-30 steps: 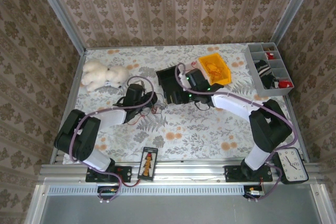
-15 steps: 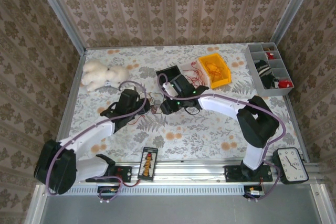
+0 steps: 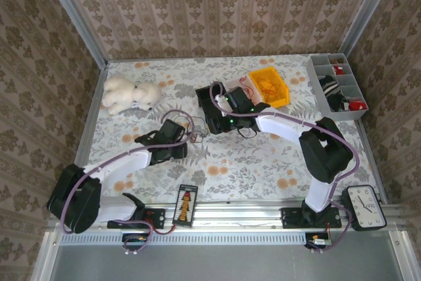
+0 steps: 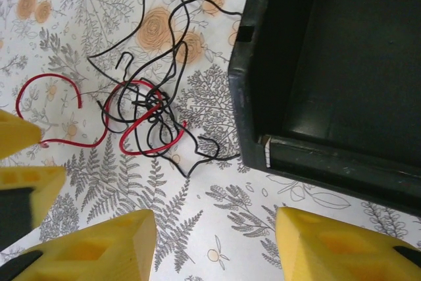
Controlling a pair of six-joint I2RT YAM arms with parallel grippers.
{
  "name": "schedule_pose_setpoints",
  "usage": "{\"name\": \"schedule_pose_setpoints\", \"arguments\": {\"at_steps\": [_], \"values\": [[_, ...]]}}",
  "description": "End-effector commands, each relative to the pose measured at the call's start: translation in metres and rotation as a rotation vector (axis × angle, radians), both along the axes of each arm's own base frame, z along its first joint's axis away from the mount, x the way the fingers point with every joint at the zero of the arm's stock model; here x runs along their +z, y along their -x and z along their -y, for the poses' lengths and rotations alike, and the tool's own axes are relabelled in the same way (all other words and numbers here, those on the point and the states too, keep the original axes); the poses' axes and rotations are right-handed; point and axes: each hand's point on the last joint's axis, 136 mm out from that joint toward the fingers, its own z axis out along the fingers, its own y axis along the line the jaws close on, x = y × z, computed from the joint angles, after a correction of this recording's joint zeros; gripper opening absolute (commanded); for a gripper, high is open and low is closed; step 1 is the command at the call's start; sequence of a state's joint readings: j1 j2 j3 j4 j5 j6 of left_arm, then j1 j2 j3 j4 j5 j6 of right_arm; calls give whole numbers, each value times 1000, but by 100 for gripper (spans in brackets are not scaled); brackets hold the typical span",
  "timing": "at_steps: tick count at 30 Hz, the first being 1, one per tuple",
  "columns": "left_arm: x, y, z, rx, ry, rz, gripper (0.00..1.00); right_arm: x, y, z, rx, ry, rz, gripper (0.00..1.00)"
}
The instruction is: Untangle the cables
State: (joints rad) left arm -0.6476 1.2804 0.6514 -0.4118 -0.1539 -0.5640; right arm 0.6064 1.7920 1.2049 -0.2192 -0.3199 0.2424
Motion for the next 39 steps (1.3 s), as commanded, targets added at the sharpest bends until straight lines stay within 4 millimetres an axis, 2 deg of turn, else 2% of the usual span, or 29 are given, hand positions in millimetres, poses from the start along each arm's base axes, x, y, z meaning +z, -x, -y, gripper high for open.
{"name": "schedule_pose_setpoints", "arguments": {"at_steps": [1, 7, 11, 18, 23, 25, 27, 32, 37, 39], "values": [[4, -12, -1, -20, -54, 34, 45, 1, 8, -4, 23, -24, -23, 51], [-3, -16, -5, 47, 9, 35, 14, 8, 11, -28, 109, -56, -52, 51], [5, -18, -3, 88, 126, 87, 4, 2, 10, -52, 185, -36, -112, 51], [29, -20, -8, 131, 236, 189, 1, -25, 1, -82, 195, -10, -243, 53], [36, -19, -11, 155, 259, 204, 0, -62, 5, -87, 185, 150, -286, 53], [39, -19, -11, 169, 276, 213, 0, -69, 7, -92, 192, 167, -286, 51], [43, -19, -12, 183, 292, 228, 0, -74, 7, -95, 182, 167, -286, 45], [59, -21, -28, 255, 278, 287, 0, -76, 9, -98, 182, 132, -283, 15], [93, -31, -48, 331, 272, 382, 0, -67, 17, -86, 191, 102, -235, 1], [105, -35, -52, 346, 281, 415, 0, -56, 18, -79, 188, 86, -200, 0]]}}
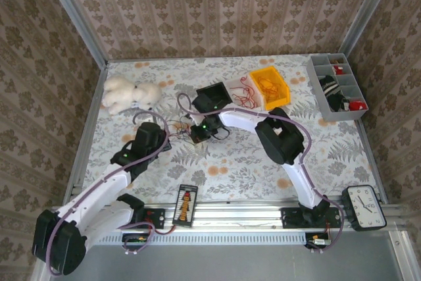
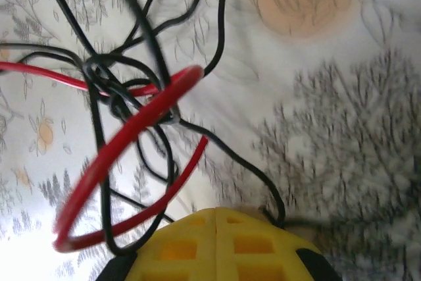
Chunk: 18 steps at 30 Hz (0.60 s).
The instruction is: Untangle the cables
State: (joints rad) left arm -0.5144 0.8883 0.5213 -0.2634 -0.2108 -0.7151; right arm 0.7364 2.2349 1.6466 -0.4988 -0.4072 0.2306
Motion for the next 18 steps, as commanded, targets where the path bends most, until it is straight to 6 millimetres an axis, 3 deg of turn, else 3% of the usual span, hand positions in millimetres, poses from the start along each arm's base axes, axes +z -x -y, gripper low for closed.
{"name": "schedule_pose_setpoints", "arguments": {"at_steps": [1, 7, 8, 13, 16, 18], "values": [[33, -12, -14, 76, 7, 76, 0, 29, 1, 10, -2, -42, 75, 0], [33, -18, -22, 112, -23, 63, 0, 36, 11, 58, -75, -1, 97, 0], [31, -21, -32, 151, -29, 58, 0, 36, 13, 70, -89, 15, 99, 0], [19, -25, -36, 187, -43, 30, 0, 29, 10, 143, -270, 95, 76, 0], [12, -30, -28, 152, -32, 15, 0, 23, 11, 188, -413, 124, 66, 0], [10, -34, -12, 75, -2, 19, 0, 26, 14, 199, -438, 114, 85, 1]]}}
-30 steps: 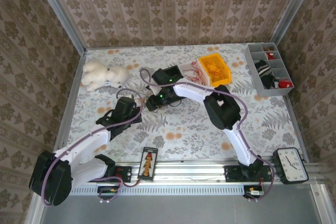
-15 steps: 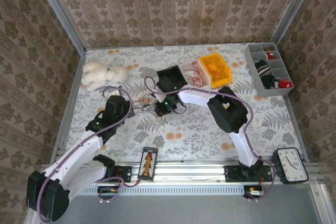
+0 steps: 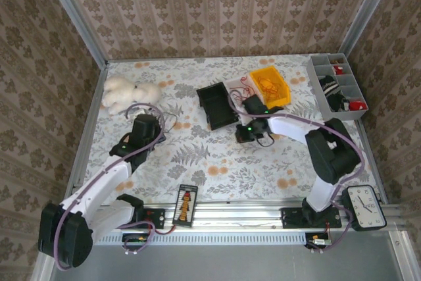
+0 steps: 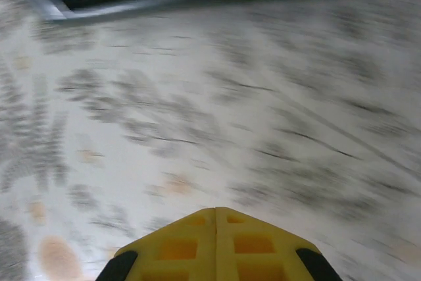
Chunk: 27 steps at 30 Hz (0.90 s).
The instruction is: Untangle the cables
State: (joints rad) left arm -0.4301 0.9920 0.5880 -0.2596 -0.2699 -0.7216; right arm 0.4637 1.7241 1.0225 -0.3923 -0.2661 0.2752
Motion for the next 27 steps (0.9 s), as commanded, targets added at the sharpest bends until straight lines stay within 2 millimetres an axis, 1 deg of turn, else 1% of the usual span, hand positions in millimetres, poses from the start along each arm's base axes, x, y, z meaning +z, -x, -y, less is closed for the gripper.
{"name": "schedule_pose_setpoints", "arguments": {"at_steps": [1, 3, 5, 6, 7, 10, 11, 14, 17, 18, 20, 21, 23, 27], "values": [[8, -11, 28, -126, 75, 40, 0, 12, 1, 13, -59, -3, 60, 5], [8, -11, 52, -242, 133, 45, 0, 22, 1, 4, -32, -40, 91, 14], [10, -6, 78, -369, 185, 42, 0, 35, -3, -9, -10, -84, 121, 24], [13, -5, 87, -414, 202, 42, 0, 42, -5, -17, 5, -108, 134, 27], [16, 4, 105, -496, 212, 40, 0, 51, -8, -24, 16, -133, 151, 30], [27, 23, 133, -656, 218, 55, 0, 73, -15, -46, 65, -192, 201, 38], [32, 31, 142, -710, 227, 61, 0, 80, -16, -52, 81, -203, 218, 40], [43, 54, 162, -835, 265, 61, 0, 98, -23, -63, 93, -229, 263, 44], [52, 78, 177, -955, 280, 44, 0, 113, -29, -70, 96, -266, 304, 48], [52, 84, 180, -981, 272, 32, 0, 117, -29, -72, 98, -277, 310, 49], [48, 95, 185, -1035, 257, -4, 0, 118, -29, -76, 111, -285, 306, 50], [45, 96, 186, -1044, 251, -18, 0, 116, -28, -78, 120, -282, 297, 51], [35, 92, 184, -1028, 220, -39, 0, 106, -23, -80, 145, -253, 267, 55], [20, 82, 182, -997, 171, -46, 0, 79, -7, -86, 210, -188, 179, 59]]}}
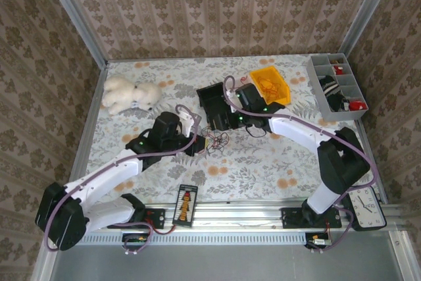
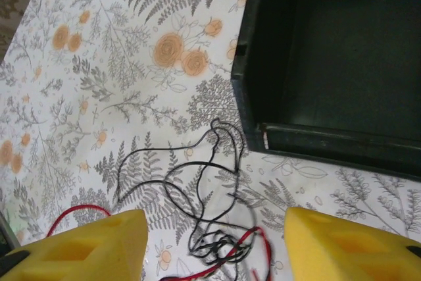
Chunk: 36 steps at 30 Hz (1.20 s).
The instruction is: Untangle the cables
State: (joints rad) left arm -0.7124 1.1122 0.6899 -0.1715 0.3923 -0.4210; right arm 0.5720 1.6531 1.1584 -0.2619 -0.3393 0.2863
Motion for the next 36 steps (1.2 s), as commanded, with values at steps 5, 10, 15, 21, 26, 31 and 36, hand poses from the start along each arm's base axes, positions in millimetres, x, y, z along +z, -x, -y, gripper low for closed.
{"name": "schedule_pose_setpoints", "arguments": {"at_steps": [5, 10, 15, 21, 26, 31, 36], "values": [[-19, 0, 5, -56, -50, -12, 0, -45, 32, -23, 176, 133, -107, 58], [-25, 6, 3, -61, -38, -29, 0, -67, 28, -36, 203, 181, -148, 58], [-28, 8, 3, -54, -33, -38, 0, -100, 33, -27, 238, 388, -158, 59], [-24, -6, -8, 38, -70, 5, 0, -138, 49, -6, 254, 533, -202, 40], [-9, -38, -49, 311, -136, 115, 0, -152, 48, 21, 185, 580, -211, 4], [27, -66, -155, 874, -210, 226, 0, -146, 35, 67, -25, 501, -268, 0], [49, -53, -240, 1258, -186, 242, 0, -148, 28, 129, -280, 411, -359, 0]]}}
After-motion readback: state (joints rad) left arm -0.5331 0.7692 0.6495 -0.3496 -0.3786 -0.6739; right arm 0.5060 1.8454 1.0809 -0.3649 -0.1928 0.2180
